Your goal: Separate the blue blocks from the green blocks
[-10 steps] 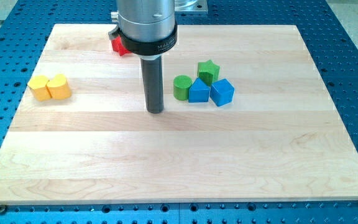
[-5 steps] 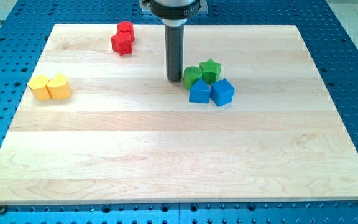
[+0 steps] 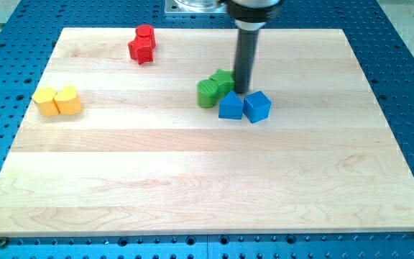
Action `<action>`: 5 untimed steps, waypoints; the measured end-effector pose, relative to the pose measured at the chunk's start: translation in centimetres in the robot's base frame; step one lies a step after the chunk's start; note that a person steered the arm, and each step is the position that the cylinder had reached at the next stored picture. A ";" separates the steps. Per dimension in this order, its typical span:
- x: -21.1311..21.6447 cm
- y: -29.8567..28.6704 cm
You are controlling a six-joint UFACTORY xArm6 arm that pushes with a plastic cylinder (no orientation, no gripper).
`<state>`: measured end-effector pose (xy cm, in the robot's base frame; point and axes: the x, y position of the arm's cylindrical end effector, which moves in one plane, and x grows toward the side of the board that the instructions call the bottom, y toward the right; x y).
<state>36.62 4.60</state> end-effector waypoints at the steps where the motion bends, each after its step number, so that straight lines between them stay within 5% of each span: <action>1: 0.9 -0.9; 3: 7.8 0.6; 5: 7.1 1.1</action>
<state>43.72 5.69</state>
